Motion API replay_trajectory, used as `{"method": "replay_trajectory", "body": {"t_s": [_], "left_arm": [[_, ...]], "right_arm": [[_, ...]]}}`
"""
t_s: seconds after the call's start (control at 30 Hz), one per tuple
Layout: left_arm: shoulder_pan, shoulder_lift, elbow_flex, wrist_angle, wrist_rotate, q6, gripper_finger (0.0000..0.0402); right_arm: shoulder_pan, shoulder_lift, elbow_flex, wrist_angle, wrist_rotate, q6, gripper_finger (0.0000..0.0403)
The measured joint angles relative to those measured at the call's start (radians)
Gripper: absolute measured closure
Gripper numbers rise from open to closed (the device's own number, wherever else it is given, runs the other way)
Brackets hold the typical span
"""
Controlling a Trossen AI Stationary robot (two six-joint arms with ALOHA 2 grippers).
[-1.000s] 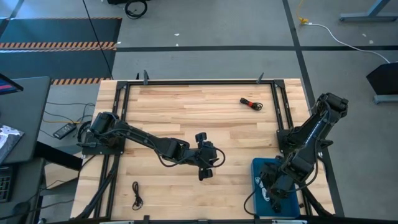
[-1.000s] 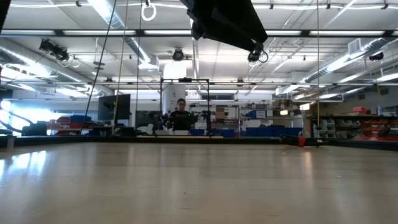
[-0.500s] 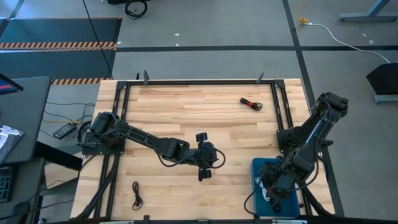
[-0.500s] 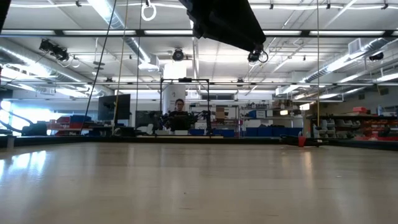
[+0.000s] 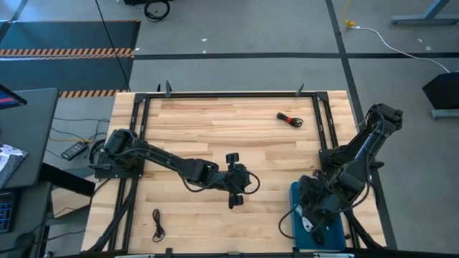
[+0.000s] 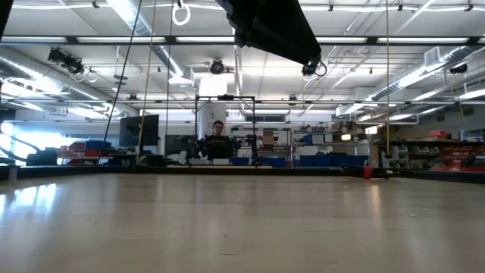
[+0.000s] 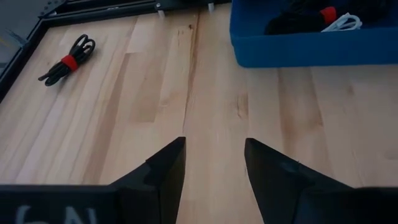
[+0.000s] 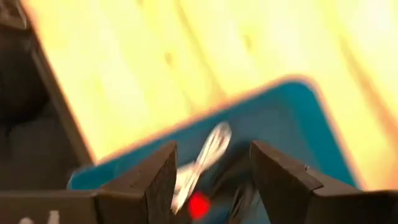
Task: Pick and place USB-C Cables
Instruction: Put the black USB cable into the blue bin
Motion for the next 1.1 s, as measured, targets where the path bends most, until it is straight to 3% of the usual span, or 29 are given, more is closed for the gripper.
{"method": "replay_trajectory", "body": {"t_s": [0.17, 0.57, 0.77, 1.1], "left_arm": [[-0.001, 0.000, 0.000, 0.017, 0.031, -0.016, 0.0230], [-0.002, 0.000, 0.000, 0.102, 0.079, 0.015, 0.0230], [-0.004, 0.000, 0.000, 0.209, 0.146, 0.084, 0.0230], [-0.005, -0.060, -0.217, 0.584, 0.152, 0.128, 0.0230]], "right_arm": [[-0.050, 0.009, 0.000, 0.023, 0.162, -0.229, 0.0195], [-0.249, 0.008, 0.000, 0.125, 0.449, -0.510, 0.0195], [-0.343, 0.008, 0.000, 0.236, 0.463, -0.678, 0.0195], [-0.389, 0.009, -0.003, 0.158, 0.486, -0.618, 0.0195]]}}
